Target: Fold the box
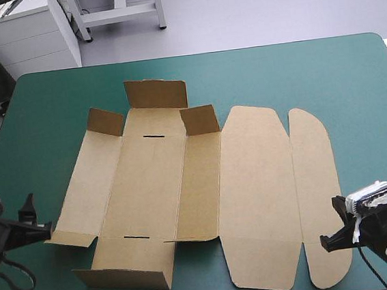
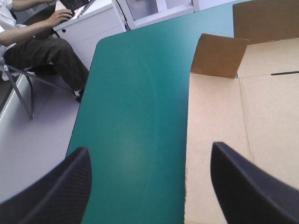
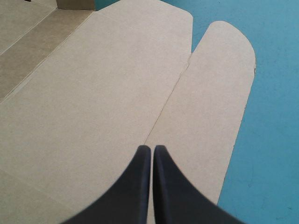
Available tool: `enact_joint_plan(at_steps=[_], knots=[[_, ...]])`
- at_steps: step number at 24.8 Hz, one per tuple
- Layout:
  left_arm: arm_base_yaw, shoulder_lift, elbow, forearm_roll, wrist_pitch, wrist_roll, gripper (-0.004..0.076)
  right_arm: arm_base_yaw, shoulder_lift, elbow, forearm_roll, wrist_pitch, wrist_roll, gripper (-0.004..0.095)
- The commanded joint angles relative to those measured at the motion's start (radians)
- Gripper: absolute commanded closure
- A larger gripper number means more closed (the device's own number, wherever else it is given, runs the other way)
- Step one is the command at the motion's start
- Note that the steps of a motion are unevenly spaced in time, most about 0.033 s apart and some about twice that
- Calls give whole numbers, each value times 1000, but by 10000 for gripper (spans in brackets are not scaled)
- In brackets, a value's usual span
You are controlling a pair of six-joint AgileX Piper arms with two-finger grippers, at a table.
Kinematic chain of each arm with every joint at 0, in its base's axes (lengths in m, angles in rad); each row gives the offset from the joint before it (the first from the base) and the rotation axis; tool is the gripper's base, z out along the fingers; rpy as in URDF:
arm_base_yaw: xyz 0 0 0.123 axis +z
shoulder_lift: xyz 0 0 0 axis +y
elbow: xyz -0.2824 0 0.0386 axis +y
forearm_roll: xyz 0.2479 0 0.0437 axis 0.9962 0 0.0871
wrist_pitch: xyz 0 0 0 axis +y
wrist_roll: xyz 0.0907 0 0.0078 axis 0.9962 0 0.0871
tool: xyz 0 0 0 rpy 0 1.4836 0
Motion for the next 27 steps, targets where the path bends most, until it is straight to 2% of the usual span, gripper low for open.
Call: enact_joint_plan(at_steps=[1, 4, 7, 9, 15, 17, 27], knots=[[-8, 152, -118, 0, -33, -6, 213, -5, -6, -26, -5, -72, -10, 909], [-8, 369, -227, 13, 69, -6, 213, -5, -24, -26, -5, -76, -10, 909], [-6, 540, -295, 18, 103, -10, 213, -5, -24, -26, -5, -82, -10, 909], [57, 627, -337, -65, 122, -5, 213, -5, -24, -26, -5, -85, -10, 909], [294, 758, -345, -392, 294, 168, 213, -5, -24, -26, -5, -88, -10, 909], [337, 795, -345, -440, 310, 184, 213, -5, -24, -26, -5, -88, -10, 909], [340, 980, -345, -493, 379, 250, 213, -5, -24, -26, -5, -86, -10, 910]])
